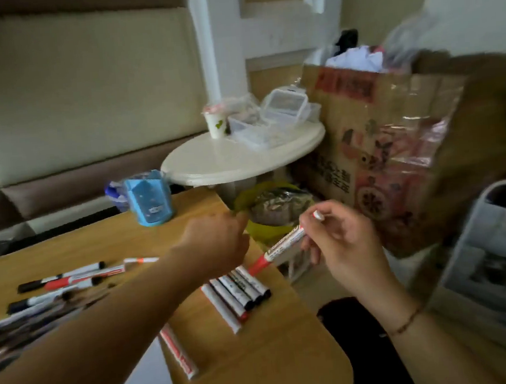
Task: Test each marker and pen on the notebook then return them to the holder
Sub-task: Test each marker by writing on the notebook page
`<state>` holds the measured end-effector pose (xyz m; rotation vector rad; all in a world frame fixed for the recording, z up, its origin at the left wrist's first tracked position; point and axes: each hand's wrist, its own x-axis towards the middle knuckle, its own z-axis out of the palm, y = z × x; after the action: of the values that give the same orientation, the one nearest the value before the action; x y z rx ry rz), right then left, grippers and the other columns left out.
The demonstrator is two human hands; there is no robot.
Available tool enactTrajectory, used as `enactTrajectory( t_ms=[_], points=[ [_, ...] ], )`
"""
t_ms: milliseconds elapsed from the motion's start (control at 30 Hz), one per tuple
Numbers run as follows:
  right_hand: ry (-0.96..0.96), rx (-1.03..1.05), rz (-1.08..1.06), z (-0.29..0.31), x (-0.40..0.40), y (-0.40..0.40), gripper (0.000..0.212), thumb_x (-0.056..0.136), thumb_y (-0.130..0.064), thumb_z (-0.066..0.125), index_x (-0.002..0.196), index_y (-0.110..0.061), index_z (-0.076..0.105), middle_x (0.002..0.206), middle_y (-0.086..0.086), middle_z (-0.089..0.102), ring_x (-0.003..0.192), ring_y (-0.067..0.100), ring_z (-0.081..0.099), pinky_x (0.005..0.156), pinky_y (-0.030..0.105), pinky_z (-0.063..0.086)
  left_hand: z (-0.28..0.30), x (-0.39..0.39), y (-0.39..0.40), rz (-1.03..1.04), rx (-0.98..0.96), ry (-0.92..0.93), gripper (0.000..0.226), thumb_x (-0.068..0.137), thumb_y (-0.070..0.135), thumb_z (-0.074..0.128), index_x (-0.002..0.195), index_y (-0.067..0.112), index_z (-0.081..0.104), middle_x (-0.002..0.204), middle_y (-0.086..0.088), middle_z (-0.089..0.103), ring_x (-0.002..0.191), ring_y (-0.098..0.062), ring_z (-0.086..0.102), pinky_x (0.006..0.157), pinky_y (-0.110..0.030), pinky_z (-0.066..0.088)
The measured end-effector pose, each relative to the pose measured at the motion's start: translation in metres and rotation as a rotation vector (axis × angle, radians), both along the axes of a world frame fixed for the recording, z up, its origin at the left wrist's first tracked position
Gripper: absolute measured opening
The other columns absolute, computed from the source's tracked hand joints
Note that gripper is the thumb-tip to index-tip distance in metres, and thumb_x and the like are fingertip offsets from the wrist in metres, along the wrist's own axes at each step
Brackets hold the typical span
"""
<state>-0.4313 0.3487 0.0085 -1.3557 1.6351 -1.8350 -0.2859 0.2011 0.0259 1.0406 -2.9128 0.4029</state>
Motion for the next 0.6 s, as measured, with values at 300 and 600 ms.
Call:
enactTrajectory(
  t_ms=[300,600],
  points=[
    [0.114,0.387,-0.254,-0.083,-0.107,0.084,0.006,0.090,-0.026,0.066,0.085,-0.023,0.065,0.064,-0.004,0.070,0.055,0.005,0.065,0.053,0.019,0.046,-0.077,-0.105,0.071,-0.687,0.197,0.116,0.057,0.094,0.058,0.040,0.138,0.023,0.042,0.144,0.000,0.042,0.130,-0.024,0.042,0.106,-0.043,0.037],
    [0.110,0.434,-0.277,-0.100,-0.106,0.083,0.005,0.093,-0.029,0.061,0.091,-0.031,0.065,0.065,0.001,0.070,0.047,0.014,0.061,0.054,0.029,0.051,-0.085,-0.098,0.062,-0.709,0.008,0.107,0.053,0.093,0.055,0.043,0.131,0.019,0.052,0.139,-0.005,0.050,0.124,-0.029,0.048,0.103,-0.045,0.038]
  ],
)
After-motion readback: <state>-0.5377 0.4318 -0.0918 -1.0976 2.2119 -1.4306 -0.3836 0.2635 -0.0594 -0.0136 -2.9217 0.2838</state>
